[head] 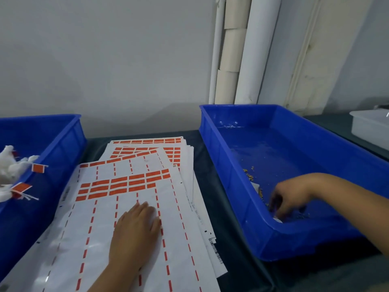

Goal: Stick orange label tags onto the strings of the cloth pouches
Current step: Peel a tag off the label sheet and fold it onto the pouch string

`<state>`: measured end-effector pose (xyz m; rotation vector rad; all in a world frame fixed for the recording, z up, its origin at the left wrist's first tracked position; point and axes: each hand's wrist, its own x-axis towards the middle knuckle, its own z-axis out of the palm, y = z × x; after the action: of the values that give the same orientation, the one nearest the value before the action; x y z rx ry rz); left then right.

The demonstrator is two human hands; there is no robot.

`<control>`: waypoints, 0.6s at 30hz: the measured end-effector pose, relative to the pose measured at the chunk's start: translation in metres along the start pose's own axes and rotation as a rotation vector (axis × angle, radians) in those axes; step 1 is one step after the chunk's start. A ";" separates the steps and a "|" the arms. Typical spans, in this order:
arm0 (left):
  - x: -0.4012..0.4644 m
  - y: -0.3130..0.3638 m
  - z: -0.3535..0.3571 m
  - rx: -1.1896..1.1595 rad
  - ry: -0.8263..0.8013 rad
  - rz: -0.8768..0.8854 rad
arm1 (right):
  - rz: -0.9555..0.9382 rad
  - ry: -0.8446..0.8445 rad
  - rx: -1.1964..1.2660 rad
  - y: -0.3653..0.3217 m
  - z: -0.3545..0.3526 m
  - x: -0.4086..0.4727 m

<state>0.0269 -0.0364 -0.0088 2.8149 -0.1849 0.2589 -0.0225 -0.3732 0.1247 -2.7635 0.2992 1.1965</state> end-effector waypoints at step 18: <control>0.001 0.000 -0.001 -0.026 -0.044 -0.052 | -0.121 0.545 0.047 -0.054 -0.017 0.056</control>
<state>0.0276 -0.0359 -0.0083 2.7971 -0.1239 0.1818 0.0394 -0.3318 0.0969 -2.9632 0.1949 0.3854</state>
